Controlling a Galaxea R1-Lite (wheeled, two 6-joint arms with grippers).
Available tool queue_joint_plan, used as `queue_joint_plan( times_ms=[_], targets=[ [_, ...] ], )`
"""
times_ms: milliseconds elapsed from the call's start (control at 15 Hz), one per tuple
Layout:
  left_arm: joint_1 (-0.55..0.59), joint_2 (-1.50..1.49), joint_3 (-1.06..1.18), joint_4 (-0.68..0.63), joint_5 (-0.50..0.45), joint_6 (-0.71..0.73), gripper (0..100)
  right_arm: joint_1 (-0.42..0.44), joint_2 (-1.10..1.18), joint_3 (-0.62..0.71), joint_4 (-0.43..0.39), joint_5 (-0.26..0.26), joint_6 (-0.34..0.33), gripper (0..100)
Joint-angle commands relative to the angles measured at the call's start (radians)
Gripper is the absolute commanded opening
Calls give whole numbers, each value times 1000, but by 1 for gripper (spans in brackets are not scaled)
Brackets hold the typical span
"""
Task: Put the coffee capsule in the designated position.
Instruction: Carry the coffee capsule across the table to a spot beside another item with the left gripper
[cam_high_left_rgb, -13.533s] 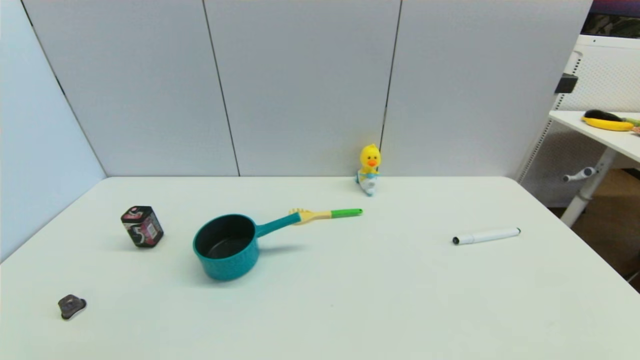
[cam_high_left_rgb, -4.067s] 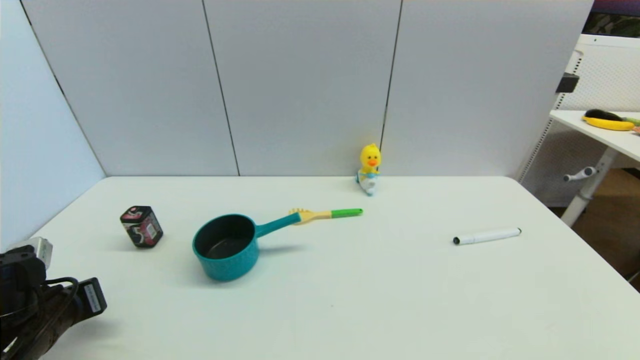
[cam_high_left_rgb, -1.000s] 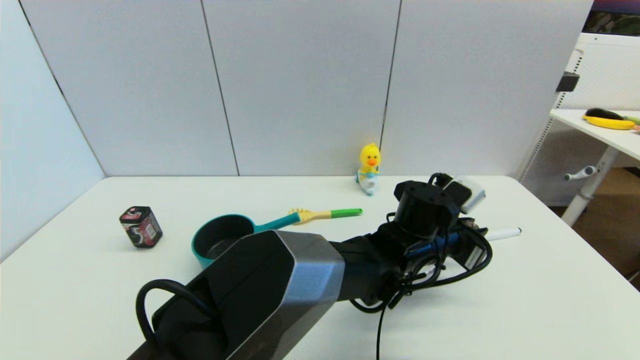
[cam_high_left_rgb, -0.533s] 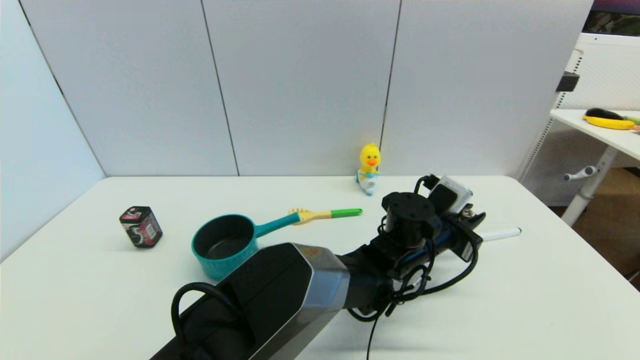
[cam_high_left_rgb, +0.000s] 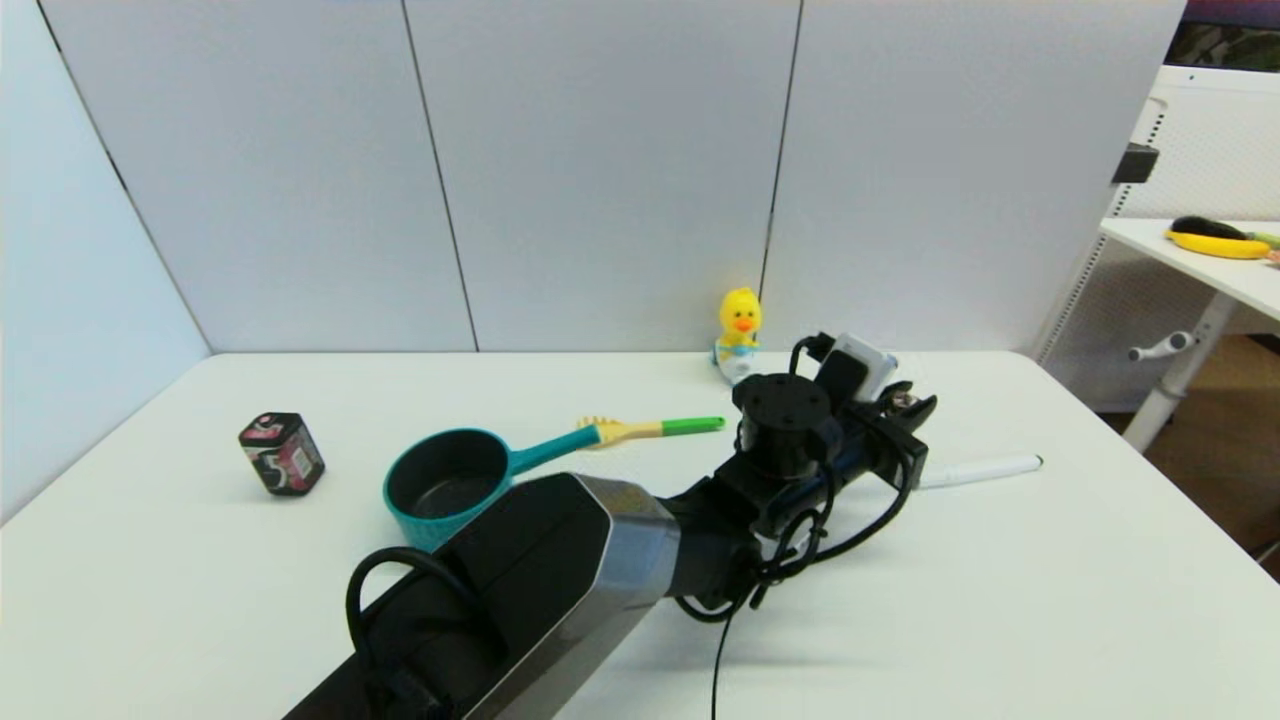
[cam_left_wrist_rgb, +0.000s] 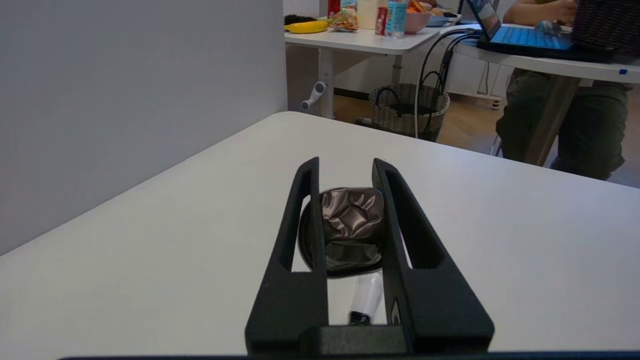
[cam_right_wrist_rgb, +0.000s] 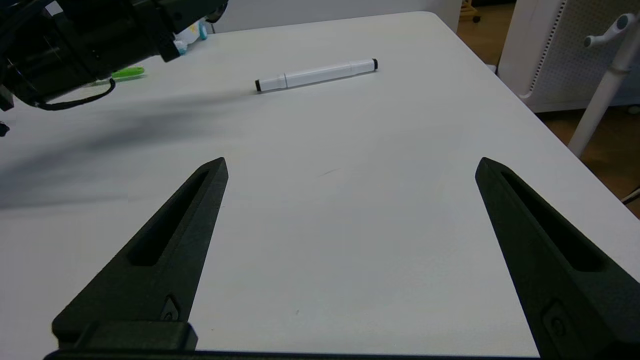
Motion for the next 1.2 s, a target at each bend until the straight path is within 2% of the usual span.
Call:
queue_joint_plan(
  times_ms=[67,1200],
  targets=[
    [11,-21,-1,18,-2,-1,0,1,1,0,0,0,1,100],
    [11,-12,-1,10,3,9,0,0,1,2,0,0,1,100]
  ],
)
